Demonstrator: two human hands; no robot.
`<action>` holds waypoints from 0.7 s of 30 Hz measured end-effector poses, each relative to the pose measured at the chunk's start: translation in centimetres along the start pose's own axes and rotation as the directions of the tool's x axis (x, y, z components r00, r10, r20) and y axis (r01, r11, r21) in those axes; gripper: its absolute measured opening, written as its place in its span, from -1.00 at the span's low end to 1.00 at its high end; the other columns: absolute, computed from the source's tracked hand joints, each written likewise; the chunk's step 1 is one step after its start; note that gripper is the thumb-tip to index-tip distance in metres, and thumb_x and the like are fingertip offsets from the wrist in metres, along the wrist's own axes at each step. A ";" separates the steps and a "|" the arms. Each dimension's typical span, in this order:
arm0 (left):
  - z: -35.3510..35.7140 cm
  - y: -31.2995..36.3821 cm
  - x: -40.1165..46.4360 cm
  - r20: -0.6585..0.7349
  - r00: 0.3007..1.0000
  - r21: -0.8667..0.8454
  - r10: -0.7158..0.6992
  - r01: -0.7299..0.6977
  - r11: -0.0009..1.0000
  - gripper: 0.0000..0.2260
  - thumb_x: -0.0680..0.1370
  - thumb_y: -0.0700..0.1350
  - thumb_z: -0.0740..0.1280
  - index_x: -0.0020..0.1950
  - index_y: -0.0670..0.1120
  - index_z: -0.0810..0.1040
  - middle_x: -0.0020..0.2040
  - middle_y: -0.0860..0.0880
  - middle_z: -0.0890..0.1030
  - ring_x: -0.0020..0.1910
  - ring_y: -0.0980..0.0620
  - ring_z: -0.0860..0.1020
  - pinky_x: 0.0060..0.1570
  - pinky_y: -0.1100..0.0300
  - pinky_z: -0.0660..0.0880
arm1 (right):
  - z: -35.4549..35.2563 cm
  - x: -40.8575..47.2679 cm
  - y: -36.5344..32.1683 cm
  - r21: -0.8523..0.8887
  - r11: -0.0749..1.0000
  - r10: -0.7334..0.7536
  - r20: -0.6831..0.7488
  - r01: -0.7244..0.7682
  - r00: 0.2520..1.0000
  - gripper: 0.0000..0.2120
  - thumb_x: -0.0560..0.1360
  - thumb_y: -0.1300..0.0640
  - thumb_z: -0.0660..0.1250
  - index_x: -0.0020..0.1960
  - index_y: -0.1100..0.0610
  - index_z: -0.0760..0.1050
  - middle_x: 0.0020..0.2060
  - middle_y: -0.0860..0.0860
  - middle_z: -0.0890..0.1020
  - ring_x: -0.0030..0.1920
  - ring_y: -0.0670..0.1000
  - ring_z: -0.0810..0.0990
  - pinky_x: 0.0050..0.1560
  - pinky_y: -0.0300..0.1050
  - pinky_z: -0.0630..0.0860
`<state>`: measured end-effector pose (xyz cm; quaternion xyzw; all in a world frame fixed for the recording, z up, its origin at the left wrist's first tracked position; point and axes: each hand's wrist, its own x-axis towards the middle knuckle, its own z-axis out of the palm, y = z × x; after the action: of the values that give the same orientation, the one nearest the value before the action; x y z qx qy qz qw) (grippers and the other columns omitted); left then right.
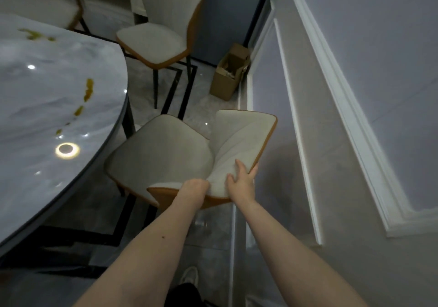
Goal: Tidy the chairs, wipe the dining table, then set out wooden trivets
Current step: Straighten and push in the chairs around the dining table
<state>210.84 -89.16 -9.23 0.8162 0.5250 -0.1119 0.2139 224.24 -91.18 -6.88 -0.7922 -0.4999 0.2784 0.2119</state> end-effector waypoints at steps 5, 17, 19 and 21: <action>0.2 -2.9 -3.1 0.003 0.998 0.009 -0.062 0.062 0.998 -0.71 0.55 -0.22 0.24 0.28 -0.14 0.45 0.29 -0.17 0.48 0.30 -0.15 0.45 0.24 0.06 0.37 | 2.6 -2.4 -2.3 -0.003 1.000 -0.031 0.022 0.031 0.999 -0.56 0.58 0.10 0.23 0.44 0.01 0.29 0.52 0.15 -0.24 0.27 0.22 0.44 0.23 -0.22 0.33; 1.5 -8.8 -8.1 -0.042 0.971 -0.037 -0.235 0.233 0.972 -0.68 0.54 -0.17 0.28 0.29 -0.11 0.44 0.28 -0.14 0.50 0.27 -0.14 0.47 0.20 0.05 0.39 | 7.3 -4.4 -7.1 0.003 0.977 -0.208 0.186 0.211 0.960 -0.53 0.58 0.10 0.23 0.47 0.04 0.26 0.51 0.21 -0.27 0.35 0.26 0.38 0.33 -0.15 0.29; 1.5 -9.4 -8.7 -0.053 0.964 -0.037 -0.261 0.259 0.965 -0.69 0.55 -0.16 0.26 0.30 -0.12 0.42 0.28 -0.14 0.49 0.28 -0.14 0.46 0.21 0.04 0.38 | 7.9 -4.7 -7.7 0.005 0.973 -0.226 0.198 0.230 0.954 -0.52 0.58 0.10 0.23 0.48 0.04 0.25 0.50 0.21 -0.29 0.36 0.27 0.36 0.33 -0.16 0.29; 1.5 -9.7 -9.2 -0.048 0.959 -0.048 -0.279 0.277 0.960 -0.68 0.55 -0.15 0.26 0.31 -0.12 0.40 0.28 -0.13 0.48 0.28 -0.13 0.46 0.20 0.04 0.38 | 8.4 -4.9 -8.0 -0.002 0.972 -0.228 0.210 0.233 0.951 -0.51 0.59 0.08 0.23 0.48 0.02 0.23 0.50 0.20 -0.31 0.36 0.28 0.36 0.33 -0.13 0.30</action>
<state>198.21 -93.82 -9.10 0.7326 0.6422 -0.1078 0.1982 211.68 -91.89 -7.19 -0.6978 -0.6121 0.3263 0.1789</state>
